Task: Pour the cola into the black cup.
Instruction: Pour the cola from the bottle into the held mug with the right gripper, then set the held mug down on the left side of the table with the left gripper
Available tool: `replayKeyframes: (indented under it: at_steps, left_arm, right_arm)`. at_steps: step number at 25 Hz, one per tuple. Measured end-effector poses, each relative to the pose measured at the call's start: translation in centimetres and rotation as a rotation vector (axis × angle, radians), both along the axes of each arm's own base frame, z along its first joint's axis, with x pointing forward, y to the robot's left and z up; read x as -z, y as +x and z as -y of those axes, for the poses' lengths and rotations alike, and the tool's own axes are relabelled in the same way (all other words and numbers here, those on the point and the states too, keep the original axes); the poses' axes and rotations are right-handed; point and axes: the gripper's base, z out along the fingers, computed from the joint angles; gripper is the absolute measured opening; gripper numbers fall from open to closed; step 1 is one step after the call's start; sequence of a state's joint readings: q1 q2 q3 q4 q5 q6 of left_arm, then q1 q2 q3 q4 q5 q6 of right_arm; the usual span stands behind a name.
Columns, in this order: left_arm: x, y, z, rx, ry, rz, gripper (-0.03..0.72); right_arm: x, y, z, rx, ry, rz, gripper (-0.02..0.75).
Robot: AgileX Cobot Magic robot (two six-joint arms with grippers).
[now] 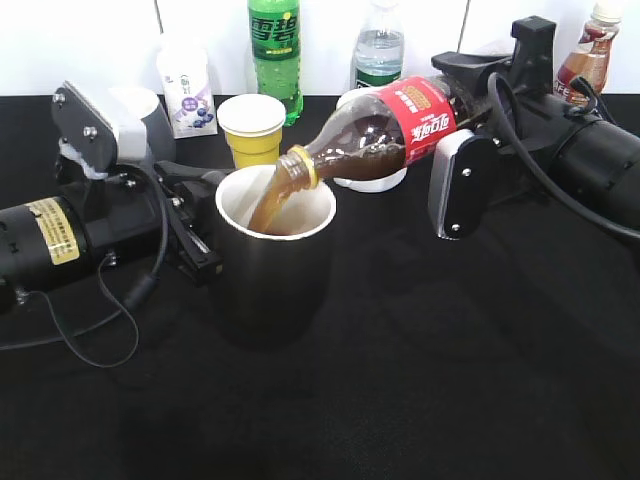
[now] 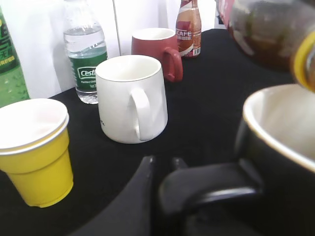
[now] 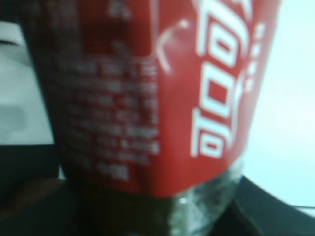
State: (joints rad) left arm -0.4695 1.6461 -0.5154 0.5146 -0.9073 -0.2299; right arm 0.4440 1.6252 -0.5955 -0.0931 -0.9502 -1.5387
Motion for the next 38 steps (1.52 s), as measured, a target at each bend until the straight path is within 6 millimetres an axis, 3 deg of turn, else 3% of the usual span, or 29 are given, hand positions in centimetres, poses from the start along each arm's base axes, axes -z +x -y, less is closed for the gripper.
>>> replayKeyframes:
  at_steps: [8,14,17,19,22,25,30,34,38]
  left_arm:
    - [0.0,0.0,0.0,0.007,0.004,0.004,0.055]
    - [-0.4,-0.1,0.1,0.016,-0.031,0.03,0.055]
    - [-0.6,0.1,0.0,-0.011,-0.058,0.031,0.055]
    - [-0.7,0.4,-0.2,-0.05,-0.084,0.028,0.055]
    - [-0.8,0.5,-0.3,-0.073,-0.095,0.032,0.055]
    - [-1.0,0.6,-0.4,-0.083,-0.113,0.041,0.055]
    - [-2.2,1.2,-1.0,-0.179,-0.228,0.123,0.055]
    - [-3.5,3.4,-2.9,-0.34,-0.261,0.187,0.054]
    - [-6.7,8.4,-8.8,-0.548,-0.2,0.241,0.054]
  right_arm:
    - [-0.1,0.0,0.0,0.0,0.006,0.002,0.363]
    - [1.3,0.4,-0.2,0.001,0.167,-0.13,0.363]
    - [1.9,0.4,-0.2,-0.001,0.364,-0.221,0.363]
    - [1.8,-0.3,0.1,-0.031,0.613,-0.278,0.363]
    - [2.2,-0.8,0.3,-0.047,0.993,-0.507,0.363]
    - [2.2,-0.8,0.3,-0.06,1.27,-0.67,0.363]
    - [2.1,-0.7,0.4,-0.06,1.363,-0.718,0.363]
    - [2.1,-0.6,0.5,-0.046,1.384,-0.71,0.363]
    - [2.1,-0.5,0.9,-0.014,1.419,-0.69,0.363]
